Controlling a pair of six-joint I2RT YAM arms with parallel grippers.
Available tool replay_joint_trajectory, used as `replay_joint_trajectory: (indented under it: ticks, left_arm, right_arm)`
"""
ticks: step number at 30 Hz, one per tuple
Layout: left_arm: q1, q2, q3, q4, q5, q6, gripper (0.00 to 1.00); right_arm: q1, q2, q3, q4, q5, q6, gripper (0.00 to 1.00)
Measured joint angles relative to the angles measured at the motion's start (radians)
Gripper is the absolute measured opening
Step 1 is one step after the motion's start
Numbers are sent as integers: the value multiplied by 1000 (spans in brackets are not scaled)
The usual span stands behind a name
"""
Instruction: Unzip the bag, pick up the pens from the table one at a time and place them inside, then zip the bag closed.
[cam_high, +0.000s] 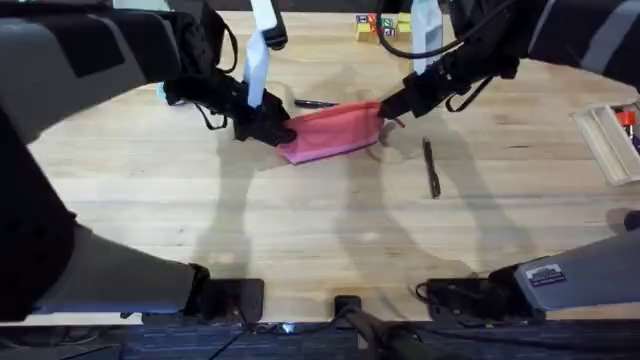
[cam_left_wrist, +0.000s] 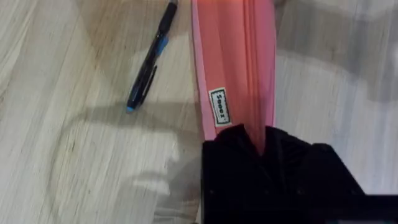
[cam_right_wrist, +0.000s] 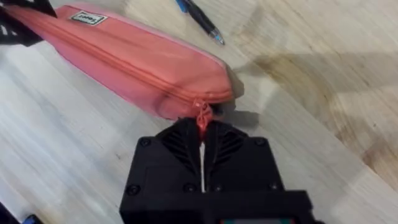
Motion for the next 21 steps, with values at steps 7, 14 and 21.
replay_joint_trajectory:
  ticks: [7, 14, 21]
  left_arm:
    - [0, 0, 0, 0, -1, 0, 42]
    - [1, 0, 0, 0, -4, 0, 42]
    - [1, 0, 0, -2, -4, 0, 42]
  right_arm:
    - [0, -6, 9, -9, 1, 0, 32]
    - [0, -69, 30, -16, 14, 0, 32]
    - [1, -77, 37, -32, 16, -1, 32]
